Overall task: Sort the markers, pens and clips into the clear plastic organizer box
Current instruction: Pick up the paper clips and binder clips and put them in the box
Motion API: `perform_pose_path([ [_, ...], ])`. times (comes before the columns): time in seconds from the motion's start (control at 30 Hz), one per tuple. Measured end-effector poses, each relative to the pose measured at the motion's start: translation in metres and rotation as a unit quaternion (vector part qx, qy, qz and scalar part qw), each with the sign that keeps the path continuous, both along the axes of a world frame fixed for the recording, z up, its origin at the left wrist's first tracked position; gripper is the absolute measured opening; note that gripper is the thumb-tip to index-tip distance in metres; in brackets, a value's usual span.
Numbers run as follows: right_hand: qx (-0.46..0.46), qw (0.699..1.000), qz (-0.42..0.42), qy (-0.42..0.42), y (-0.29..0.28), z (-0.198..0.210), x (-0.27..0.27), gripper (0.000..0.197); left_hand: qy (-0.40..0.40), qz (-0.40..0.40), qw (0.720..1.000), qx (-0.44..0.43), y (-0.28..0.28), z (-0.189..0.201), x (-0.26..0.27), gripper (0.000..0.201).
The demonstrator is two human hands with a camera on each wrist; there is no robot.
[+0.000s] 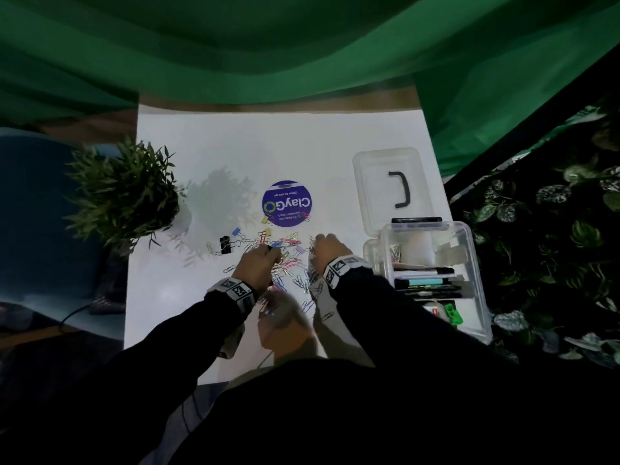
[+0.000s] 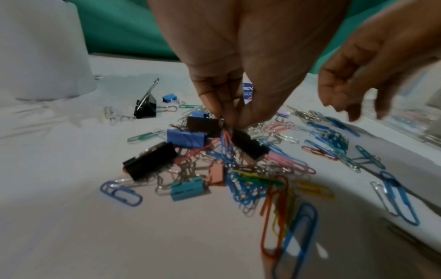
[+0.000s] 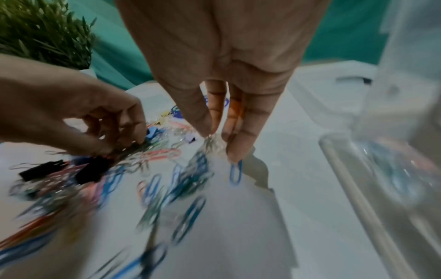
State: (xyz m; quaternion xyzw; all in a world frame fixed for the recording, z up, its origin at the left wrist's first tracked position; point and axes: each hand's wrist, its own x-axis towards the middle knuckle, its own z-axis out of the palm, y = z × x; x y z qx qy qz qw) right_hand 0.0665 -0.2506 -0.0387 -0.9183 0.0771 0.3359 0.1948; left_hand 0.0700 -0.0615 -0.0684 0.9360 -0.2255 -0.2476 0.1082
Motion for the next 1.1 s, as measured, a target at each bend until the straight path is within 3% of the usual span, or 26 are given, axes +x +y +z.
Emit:
perform_pose_path([
  [0.13, 0.015, 0.994, 0.097, -0.048, 0.003, 0.002, 0.049, 0.073, -0.049, -0.041, 0.997, -0.036, -0.001, 0.003, -0.006, 0.028],
  [0.2, 0.008, 0.985, 0.168, -0.030, 0.008, -0.002, 0.062, 0.084, -0.068, -0.083, 0.993, -0.047, -0.007, -0.001, -0.013, 0.034],
  [0.3, -0.027, 0.974, 0.225, -0.015, 0.007, -0.007, 0.053, 0.077, -0.029, -0.105, 0.994, -0.006, -0.015, 0.000, -0.020, 0.053],
  [0.37, -0.035, 0.979, 0.202, -0.014, 0.002, -0.007, 0.034, 0.067, -0.003, -0.115, 0.993, 0.030, -0.019, 0.000, -0.024, 0.061],
  [0.5, -0.045, 0.984, 0.171, -0.008, -0.007, -0.009, -0.013, 0.045, -0.023, -0.154, 0.988, 0.015, -0.024, -0.005, -0.035, 0.052],
  [0.67, -0.047, 0.996, 0.041, -0.061, -0.012, -0.018, -0.039, 0.049, -0.055, -0.120, 0.991, 0.008, -0.034, -0.009, -0.042, 0.070],
  [0.73, -0.068, 0.995, 0.034, -0.065, -0.007, -0.024, -0.045, 0.057, -0.047, -0.113, 0.992, 0.014, -0.042, -0.010, -0.043, 0.073],
  [0.93, -0.048, 0.996, 0.057, -0.056, 0.004, -0.031, -0.057, 0.048, -0.010, -0.052, 0.997, 0.056, -0.060, -0.002, -0.039, 0.032],
  [1.1, -0.016, 0.999, 0.050, 0.013, -0.006, -0.021, -0.054, 0.036, 0.008, -0.032, 0.999, 0.014, -0.053, -0.001, -0.032, 0.023],
])
